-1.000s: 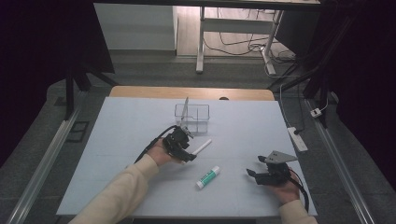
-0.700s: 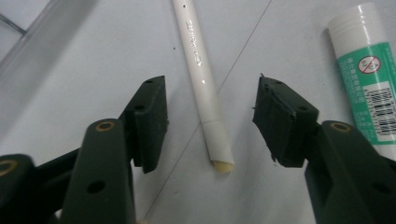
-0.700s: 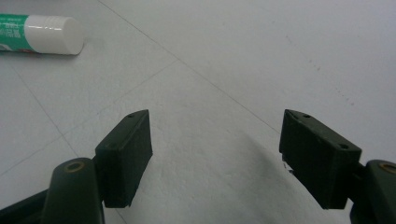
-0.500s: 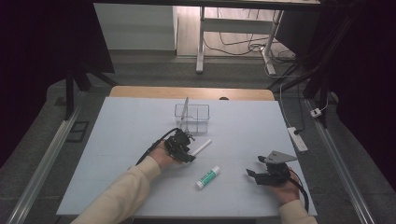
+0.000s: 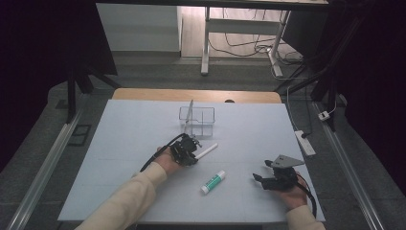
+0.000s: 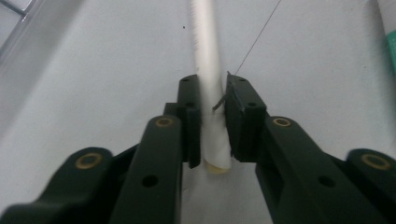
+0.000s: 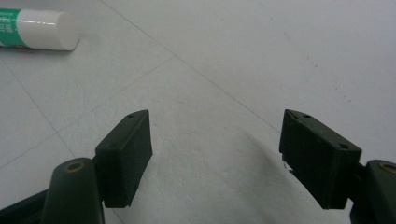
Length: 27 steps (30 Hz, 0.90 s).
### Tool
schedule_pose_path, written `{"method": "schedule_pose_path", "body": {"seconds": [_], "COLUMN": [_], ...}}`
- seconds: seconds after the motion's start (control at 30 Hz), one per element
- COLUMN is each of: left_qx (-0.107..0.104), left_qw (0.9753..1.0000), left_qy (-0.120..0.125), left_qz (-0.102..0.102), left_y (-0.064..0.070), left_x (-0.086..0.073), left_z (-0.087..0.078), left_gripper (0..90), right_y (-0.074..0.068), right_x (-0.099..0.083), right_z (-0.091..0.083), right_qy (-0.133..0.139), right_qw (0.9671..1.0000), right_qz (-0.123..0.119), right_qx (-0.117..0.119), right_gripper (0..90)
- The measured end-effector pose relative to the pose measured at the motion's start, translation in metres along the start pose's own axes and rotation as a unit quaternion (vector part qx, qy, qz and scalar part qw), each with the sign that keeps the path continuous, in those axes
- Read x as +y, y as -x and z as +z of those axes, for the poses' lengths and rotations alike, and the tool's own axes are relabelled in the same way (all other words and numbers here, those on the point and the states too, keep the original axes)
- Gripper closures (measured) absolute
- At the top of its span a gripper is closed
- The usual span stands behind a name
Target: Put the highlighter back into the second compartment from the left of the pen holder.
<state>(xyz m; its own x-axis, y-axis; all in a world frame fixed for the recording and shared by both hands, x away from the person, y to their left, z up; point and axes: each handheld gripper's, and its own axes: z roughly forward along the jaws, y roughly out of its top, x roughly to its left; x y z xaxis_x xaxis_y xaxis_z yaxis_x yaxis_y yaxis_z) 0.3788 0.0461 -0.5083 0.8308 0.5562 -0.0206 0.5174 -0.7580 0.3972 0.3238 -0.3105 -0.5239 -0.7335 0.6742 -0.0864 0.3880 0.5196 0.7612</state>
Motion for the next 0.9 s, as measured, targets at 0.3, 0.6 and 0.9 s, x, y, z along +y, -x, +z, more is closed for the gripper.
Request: {"method": "schedule_pose_path", "body": {"seconds": [0.3,0.6,0.9], "left_qx": [0.002,-0.019,-0.039], "left_qw": [1.0,0.9987,0.993], "left_qy": [0.001,0.043,0.107], "left_qz": [-0.001,-0.018,-0.032], "left_y": [0.001,-0.008,-0.013], "left_x": [0.0,-0.01,-0.025], "left_z": [0.0,-0.005,-0.024], "left_gripper": [78.6,78.7,78.7], "right_y": [0.0,0.001,0.001], "right_x": [0.0,0.0,0.0], "right_z": [0.0,-0.001,-0.001], "right_qy": [-0.002,-0.001,-0.001], "right_qw": [1.0,1.0,1.0], "right_qz": [0.0,0.002,0.002], "right_qx": [-0.003,-0.004,-0.004], "right_gripper": [25.0,25.0,25.0]}}
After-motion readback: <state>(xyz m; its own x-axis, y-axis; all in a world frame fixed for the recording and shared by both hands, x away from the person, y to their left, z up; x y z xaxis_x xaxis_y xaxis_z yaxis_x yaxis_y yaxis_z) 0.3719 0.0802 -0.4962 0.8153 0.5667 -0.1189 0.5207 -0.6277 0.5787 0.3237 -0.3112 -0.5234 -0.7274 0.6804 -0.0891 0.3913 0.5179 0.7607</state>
